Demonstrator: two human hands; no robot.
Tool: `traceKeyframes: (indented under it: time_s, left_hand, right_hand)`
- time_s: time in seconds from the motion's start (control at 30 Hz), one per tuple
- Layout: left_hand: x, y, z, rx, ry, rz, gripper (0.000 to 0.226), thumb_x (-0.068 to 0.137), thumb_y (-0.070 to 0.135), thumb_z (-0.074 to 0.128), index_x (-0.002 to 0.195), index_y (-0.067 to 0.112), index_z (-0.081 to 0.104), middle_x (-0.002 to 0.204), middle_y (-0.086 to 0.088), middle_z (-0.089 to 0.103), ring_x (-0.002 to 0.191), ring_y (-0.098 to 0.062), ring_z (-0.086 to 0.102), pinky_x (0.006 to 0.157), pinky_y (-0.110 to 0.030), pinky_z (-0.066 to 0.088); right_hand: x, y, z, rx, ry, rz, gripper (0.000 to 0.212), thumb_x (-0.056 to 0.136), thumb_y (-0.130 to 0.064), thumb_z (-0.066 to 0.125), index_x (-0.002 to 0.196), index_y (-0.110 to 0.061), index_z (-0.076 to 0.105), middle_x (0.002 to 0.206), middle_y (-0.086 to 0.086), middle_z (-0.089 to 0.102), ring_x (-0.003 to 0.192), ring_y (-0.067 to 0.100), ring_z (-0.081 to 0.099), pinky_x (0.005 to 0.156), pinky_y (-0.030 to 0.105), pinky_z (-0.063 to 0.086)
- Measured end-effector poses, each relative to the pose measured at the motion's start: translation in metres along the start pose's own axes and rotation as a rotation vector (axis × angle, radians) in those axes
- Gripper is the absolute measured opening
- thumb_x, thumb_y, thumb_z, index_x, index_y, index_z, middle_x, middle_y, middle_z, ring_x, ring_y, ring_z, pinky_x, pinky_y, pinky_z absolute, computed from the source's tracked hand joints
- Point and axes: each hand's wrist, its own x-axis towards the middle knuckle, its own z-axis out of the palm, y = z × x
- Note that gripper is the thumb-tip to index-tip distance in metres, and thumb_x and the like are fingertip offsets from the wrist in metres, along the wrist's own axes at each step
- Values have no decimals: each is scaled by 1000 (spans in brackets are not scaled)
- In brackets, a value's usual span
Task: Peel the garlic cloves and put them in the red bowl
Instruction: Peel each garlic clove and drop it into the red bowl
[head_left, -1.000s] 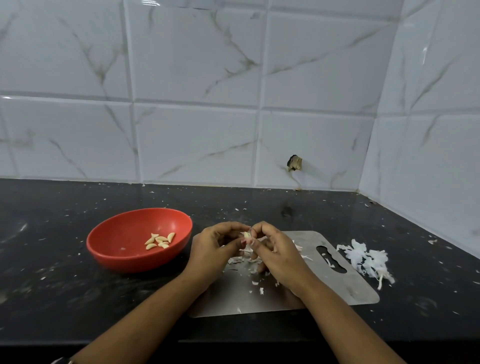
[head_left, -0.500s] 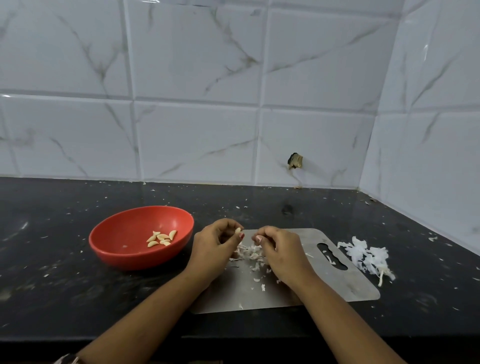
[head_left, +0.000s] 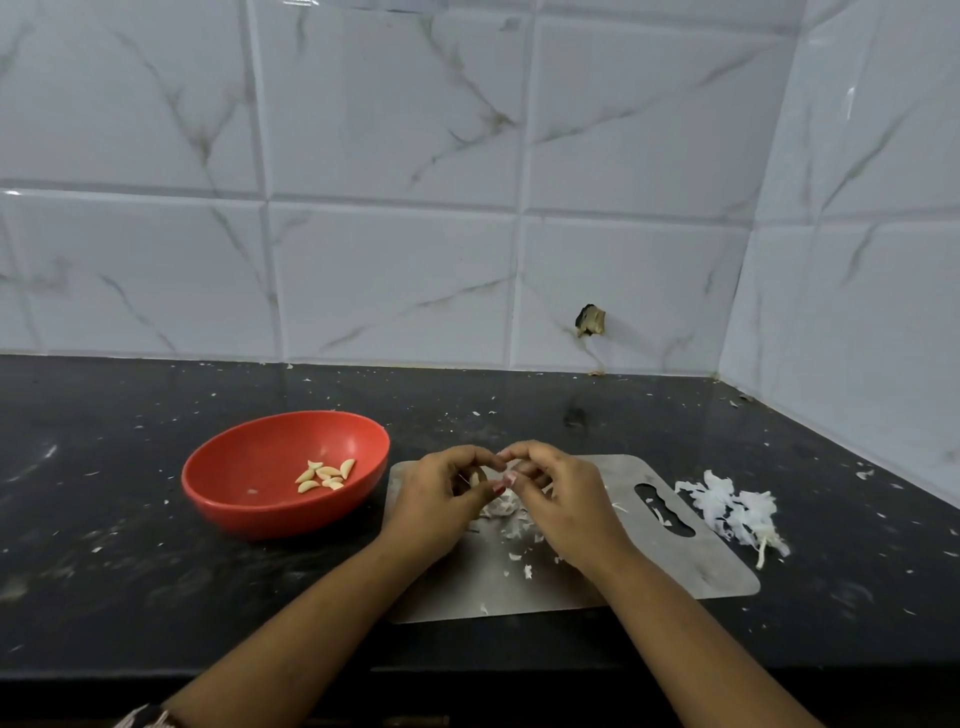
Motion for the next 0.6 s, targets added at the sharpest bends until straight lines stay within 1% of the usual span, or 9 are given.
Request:
traceKeyframes:
  time_s: [0.07, 0.13, 0.2, 0.27, 0.33, 0.4, 0.43, 0.5, 0.6]
  left_hand:
    - [-1, 1, 0, -25, -6, -16, 14, 83, 5, 71, 91, 16, 70, 65, -4, 57, 48, -3, 51, 50, -19, 49]
    - [-1, 2, 1, -33, 6, -53, 11, 79, 6, 75, 87, 10, 68, 62, -3, 59, 46, -7, 54, 49, -19, 49]
    - [0, 2, 1, -43, 27, -85, 14, 78, 7, 77, 81, 8, 63, 59, 0, 60, 46, -9, 57, 48, -21, 49]
    - [0, 2, 1, -61, 32, -100, 12, 82, 5, 72, 79, 8, 61, 61, -2, 63, 48, -10, 59, 49, -24, 51]
    - [0, 2, 1, -70, 26, -102, 11, 89, 4, 65, 80, 9, 61, 69, -3, 67, 51, -10, 60, 51, -26, 53]
    - [0, 0, 2, -50, 24, -89, 16, 93, 2, 58, 80, 12, 60, 77, -2, 69, 54, -10, 63, 53, -24, 54]
    - [0, -1, 2, -35, 28, -76, 19, 93, 0, 56, 81, 13, 61, 81, -4, 69, 59, -9, 65, 56, -23, 54]
    - [1, -4, 1, -13, 51, -54, 23, 91, -5, 56, 83, 16, 63, 87, -4, 69, 71, -9, 69, 67, -23, 57]
    - [1, -5, 0, -16, 62, -64, 24, 84, -4, 68, 84, 20, 65, 90, 3, 71, 82, -8, 70, 75, -24, 58]
  right_hand:
    - [0, 0, 0, -34, 36, 25, 14, 90, -16, 66, 95, -29, 68, 77, -11, 66, 72, 4, 64, 65, 29, 57]
    - [0, -1, -1, -98, 92, 36, 14, 86, -19, 70, 82, -30, 63, 70, -10, 63, 65, 8, 61, 60, 30, 55]
    - [1, 0, -1, -128, 138, 46, 14, 87, -21, 70, 78, -26, 60, 66, -8, 60, 60, 9, 58, 56, 29, 53]
    - [2, 3, -2, -136, 166, 66, 8, 93, -18, 62, 86, -22, 63, 71, -10, 62, 62, 5, 57, 56, 23, 48]
    - [2, 5, -4, -151, 217, 84, 19, 97, -9, 51, 97, -19, 67, 82, -9, 65, 72, 2, 59, 62, 15, 44]
    - [2, 7, -8, -173, 291, 92, 30, 95, 0, 45, 106, -15, 68, 94, -6, 66, 85, 7, 61, 72, 13, 43]
    - [2, 8, -10, -187, 326, 101, 33, 94, 3, 43, 109, -14, 67, 98, -5, 65, 90, 9, 60, 76, 16, 44]
    - [1, 9, -14, -223, 392, 138, 35, 93, 5, 43, 112, -14, 65, 98, -7, 63, 93, 12, 60, 80, 27, 50]
    - [1, 13, -21, -297, 463, 206, 31, 92, 2, 44, 108, -16, 64, 97, -7, 66, 93, 15, 61, 87, 42, 50]
